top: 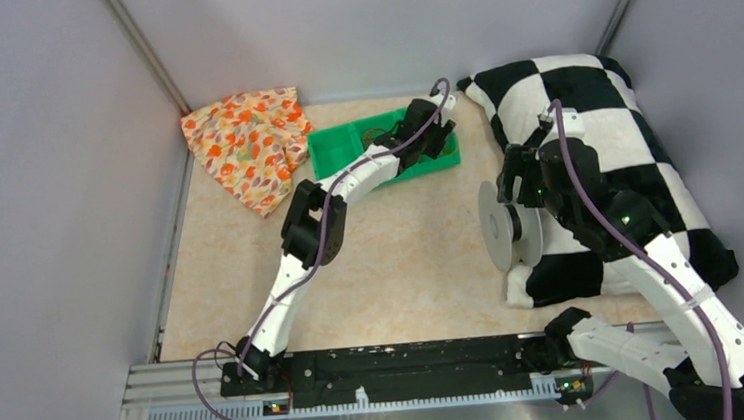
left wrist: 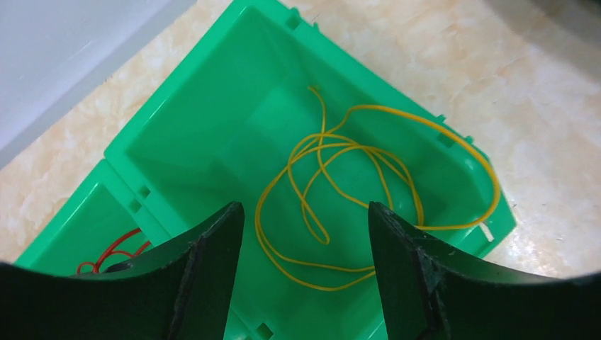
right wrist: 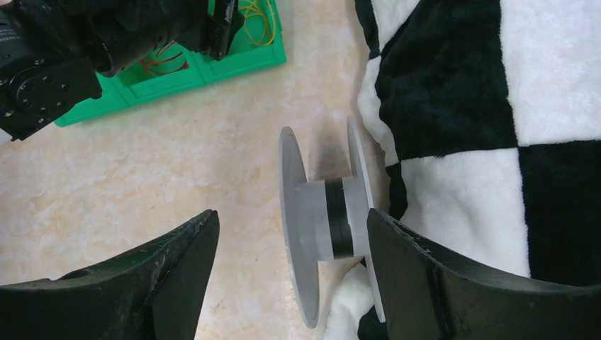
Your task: Wrap the cables
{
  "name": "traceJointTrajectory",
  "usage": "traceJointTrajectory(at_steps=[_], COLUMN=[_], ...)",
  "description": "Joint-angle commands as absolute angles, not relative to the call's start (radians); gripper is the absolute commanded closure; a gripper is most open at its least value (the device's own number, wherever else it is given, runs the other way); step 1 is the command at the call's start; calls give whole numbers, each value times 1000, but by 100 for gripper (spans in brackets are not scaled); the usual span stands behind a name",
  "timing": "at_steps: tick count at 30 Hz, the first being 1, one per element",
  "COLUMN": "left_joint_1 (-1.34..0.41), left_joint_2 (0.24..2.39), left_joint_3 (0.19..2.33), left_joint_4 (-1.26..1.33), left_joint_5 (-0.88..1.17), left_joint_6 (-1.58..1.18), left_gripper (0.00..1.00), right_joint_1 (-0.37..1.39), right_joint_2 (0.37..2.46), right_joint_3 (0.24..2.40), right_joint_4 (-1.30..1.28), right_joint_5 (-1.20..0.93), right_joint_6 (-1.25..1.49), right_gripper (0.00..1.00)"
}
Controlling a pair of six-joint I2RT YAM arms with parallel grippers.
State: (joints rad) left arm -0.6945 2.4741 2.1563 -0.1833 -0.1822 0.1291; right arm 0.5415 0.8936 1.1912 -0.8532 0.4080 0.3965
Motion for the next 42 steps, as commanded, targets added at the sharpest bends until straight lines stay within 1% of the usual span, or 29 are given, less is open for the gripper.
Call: traceJointTrajectory(at_steps=[1, 3, 7, 13, 17, 23, 30, 35, 37, 38, 42], left_joint_1=[-698, -706, -720, -733, -741, -741, -741, -741, -741, -741, -741], left_joint_2=[2476, 2484, 2504, 2528, 2536, 2548, 2557, 2555, 2545, 2537, 2446], left_joint_3=[2188, 2181, 2193, 2196, 2186, 2185, 2197, 2211, 2228, 2235, 2242], left_joint_4=[-163, -145, -137, -133, -142, -176, -214, -227, -237, -240, -233], left_joint_5=[-260, -274, -307, -398, -453, -494, -469, -463, -474, -478, -431], left_joint_6=[106, 122, 151, 189, 226, 244, 219, 217, 212, 210, 183], left_gripper=[30, 32, 33, 40, 41, 47, 61, 85, 96, 100, 100], right_joint_1=[550, 550, 551, 551, 550, 550, 550, 550, 551, 551, 551], right_joint_2=[903, 907, 916, 918, 914, 913, 909, 907, 904, 904, 906], right_joint_3=[1198, 1198, 1201, 1193, 1189, 1184, 1184, 1180, 1177, 1176, 1182], right_joint_4=[-824, -818, -816, -813, -814, -811, -811, -809, -807, -808, -793], right_joint_5=[410, 407, 403, 402, 401, 397, 399, 398, 399, 398, 389], right_joint_6=[397, 396, 389, 389, 392, 394, 394, 394, 394, 394, 393], right_gripper=[23, 23, 23, 23, 23, 24, 23, 23, 24, 24, 23])
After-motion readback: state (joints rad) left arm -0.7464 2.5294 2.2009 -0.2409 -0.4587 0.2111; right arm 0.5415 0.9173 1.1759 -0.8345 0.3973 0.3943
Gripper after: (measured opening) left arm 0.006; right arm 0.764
